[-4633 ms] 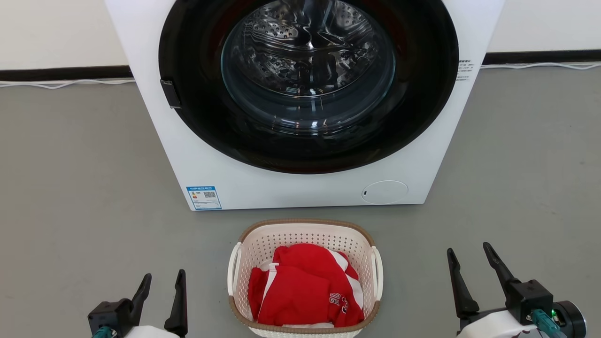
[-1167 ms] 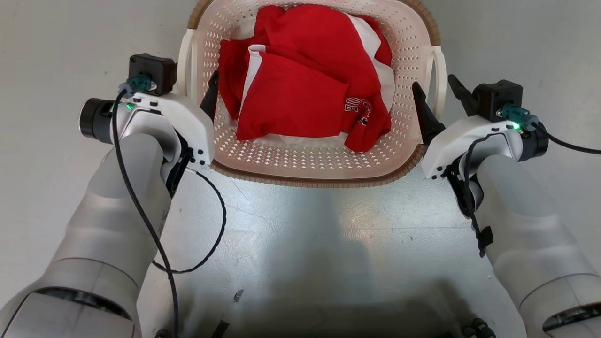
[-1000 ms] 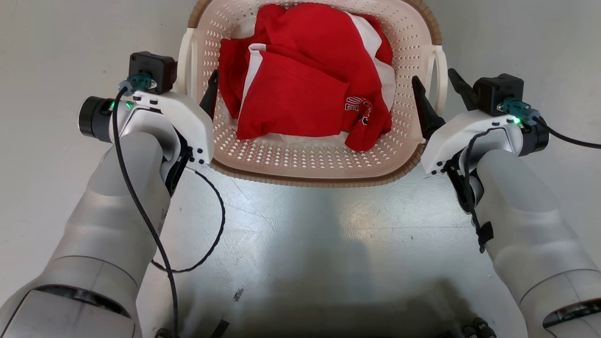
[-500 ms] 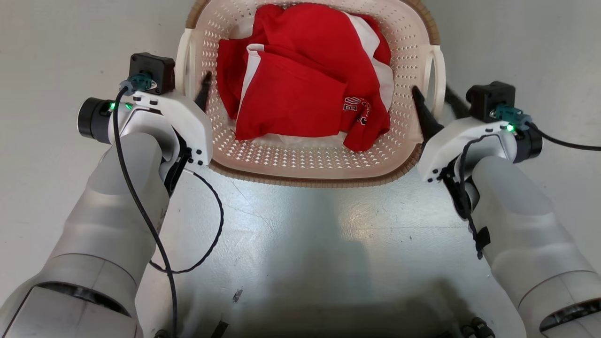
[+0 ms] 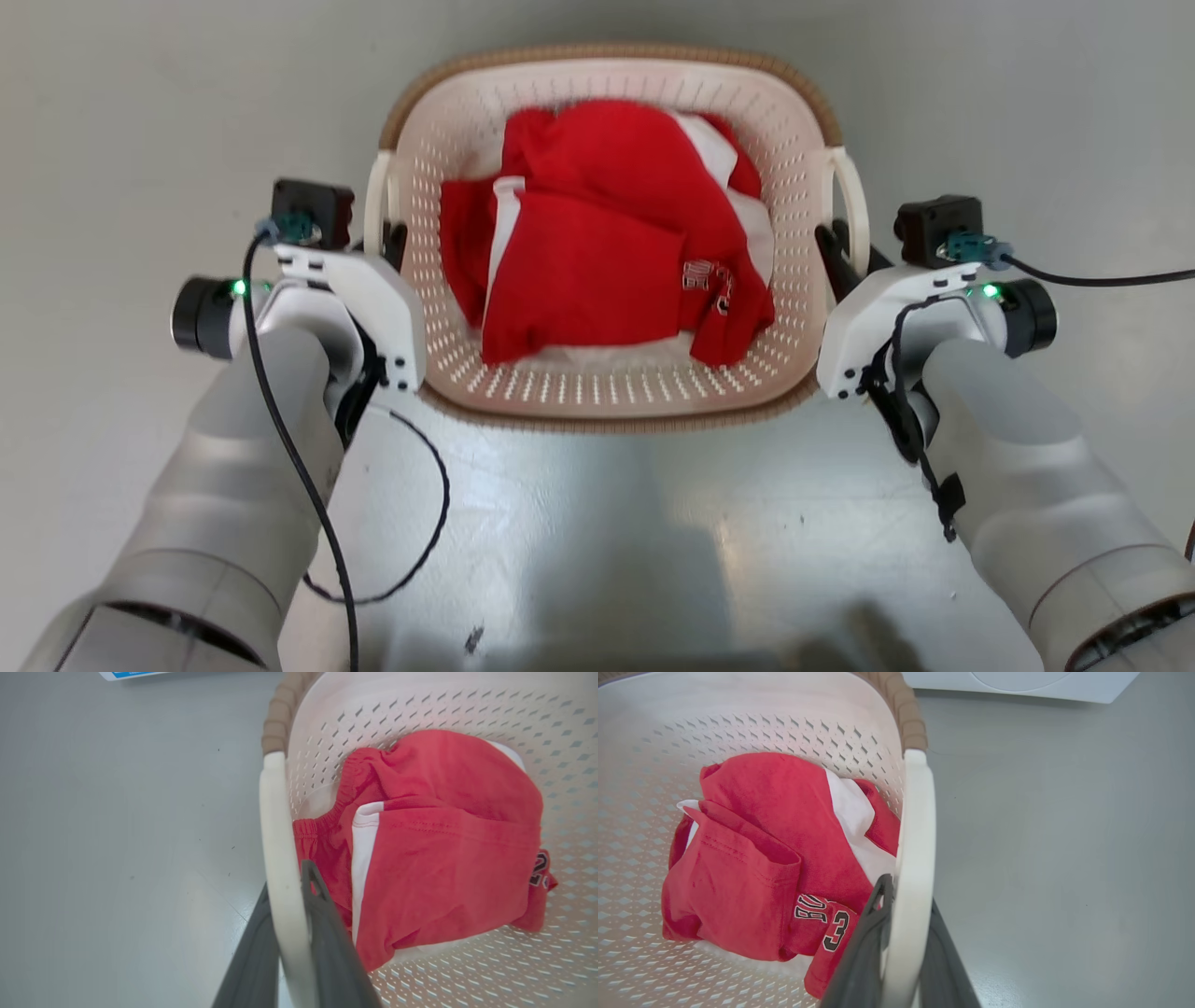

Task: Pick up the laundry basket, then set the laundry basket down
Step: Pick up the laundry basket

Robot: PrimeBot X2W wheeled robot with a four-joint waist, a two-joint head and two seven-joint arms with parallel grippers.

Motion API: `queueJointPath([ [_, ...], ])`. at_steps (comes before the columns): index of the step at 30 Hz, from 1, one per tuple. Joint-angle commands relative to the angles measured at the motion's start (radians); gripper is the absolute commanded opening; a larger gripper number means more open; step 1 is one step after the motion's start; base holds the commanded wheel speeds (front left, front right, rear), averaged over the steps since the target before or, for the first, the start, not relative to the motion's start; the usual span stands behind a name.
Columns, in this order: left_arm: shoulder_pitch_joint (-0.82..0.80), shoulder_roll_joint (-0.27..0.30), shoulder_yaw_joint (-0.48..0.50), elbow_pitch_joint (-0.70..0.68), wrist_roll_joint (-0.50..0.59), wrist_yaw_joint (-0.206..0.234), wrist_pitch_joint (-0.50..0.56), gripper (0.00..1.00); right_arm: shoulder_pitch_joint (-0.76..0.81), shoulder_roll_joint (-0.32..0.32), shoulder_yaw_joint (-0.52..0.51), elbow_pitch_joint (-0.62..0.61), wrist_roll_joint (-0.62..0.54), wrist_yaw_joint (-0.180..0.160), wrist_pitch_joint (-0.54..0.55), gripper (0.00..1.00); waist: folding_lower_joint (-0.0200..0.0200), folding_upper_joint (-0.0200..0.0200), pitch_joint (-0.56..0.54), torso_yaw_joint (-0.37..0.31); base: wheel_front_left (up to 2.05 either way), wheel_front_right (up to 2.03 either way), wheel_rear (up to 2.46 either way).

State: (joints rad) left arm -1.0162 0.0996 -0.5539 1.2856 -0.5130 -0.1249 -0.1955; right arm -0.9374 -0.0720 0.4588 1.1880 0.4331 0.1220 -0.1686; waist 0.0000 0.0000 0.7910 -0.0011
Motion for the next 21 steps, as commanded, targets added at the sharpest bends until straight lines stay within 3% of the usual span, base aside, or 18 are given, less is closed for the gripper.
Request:
queueJointPath([
  [1,0.024,0.031,0.006,-0.009,-0.007,-0.006,-0.003,0.00,0.060,0.022,0.031,-0.009,0.005,0.009,0.004,0.00,0.0000,0.0000,-0.050,-0.007,0.00,0.00,0.00],
  [21,0.321,0.007,-0.069,0.000,-0.132,-0.006,0.177,0.00,0.281,0.022,0.233,0.010,0.225,0.009,0.179,0.00,0.0000,0.0000,-0.583,-0.026,0.00,0.00,0.00],
])
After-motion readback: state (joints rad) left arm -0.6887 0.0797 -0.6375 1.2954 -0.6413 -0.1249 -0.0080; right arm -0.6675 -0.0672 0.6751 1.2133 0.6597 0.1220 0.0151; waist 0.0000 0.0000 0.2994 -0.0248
